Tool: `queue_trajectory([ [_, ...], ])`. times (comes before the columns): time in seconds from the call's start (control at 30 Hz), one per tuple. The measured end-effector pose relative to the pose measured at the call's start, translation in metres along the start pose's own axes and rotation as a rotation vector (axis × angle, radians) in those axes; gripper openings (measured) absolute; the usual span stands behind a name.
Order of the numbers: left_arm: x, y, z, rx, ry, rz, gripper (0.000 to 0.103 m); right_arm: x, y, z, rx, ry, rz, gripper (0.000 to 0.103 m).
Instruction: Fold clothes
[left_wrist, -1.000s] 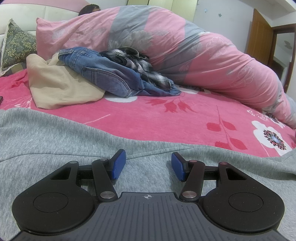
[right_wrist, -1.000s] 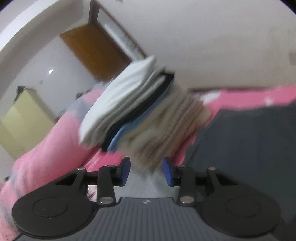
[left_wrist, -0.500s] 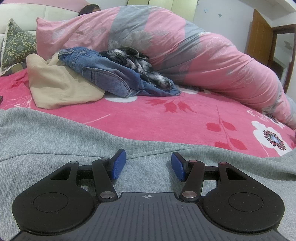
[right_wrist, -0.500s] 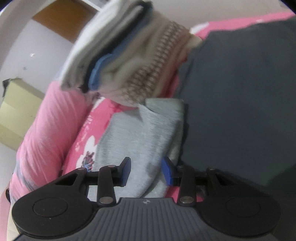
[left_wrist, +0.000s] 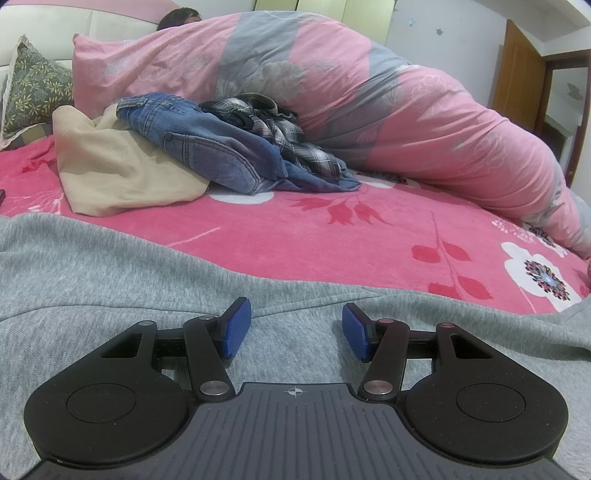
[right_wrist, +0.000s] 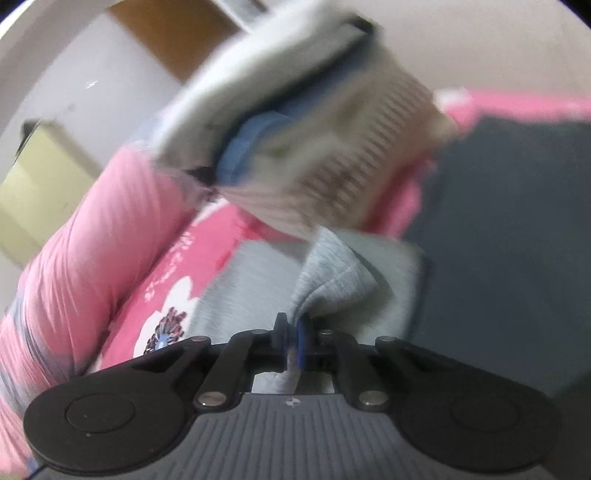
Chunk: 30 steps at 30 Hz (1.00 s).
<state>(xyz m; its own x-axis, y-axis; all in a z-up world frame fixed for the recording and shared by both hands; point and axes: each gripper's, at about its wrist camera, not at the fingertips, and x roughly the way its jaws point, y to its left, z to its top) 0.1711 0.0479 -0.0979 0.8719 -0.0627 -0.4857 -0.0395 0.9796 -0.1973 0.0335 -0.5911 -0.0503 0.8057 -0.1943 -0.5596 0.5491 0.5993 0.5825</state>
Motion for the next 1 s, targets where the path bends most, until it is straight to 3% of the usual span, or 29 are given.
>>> queue_trajectory([
  [0.3,0.0,0.0,0.0,-0.004,-0.002,-0.003,0.055,0.031,0.083,0.009,-0.258,-0.063,0.003,0.004],
  [0.63,-0.001,0.0,0.001,-0.007,-0.003,-0.003,0.055,0.11,0.161,0.009,-0.6,-0.154,-0.121,0.004],
  [0.87,-0.002,0.003,0.001,-0.018,-0.006,-0.011,0.055,0.18,0.17,0.009,-0.662,-0.112,-0.197,0.004],
  [1.0,-0.002,0.003,0.001,-0.02,-0.007,-0.012,0.055,0.215,0.149,0.008,-0.606,-0.045,-0.299,0.006],
])
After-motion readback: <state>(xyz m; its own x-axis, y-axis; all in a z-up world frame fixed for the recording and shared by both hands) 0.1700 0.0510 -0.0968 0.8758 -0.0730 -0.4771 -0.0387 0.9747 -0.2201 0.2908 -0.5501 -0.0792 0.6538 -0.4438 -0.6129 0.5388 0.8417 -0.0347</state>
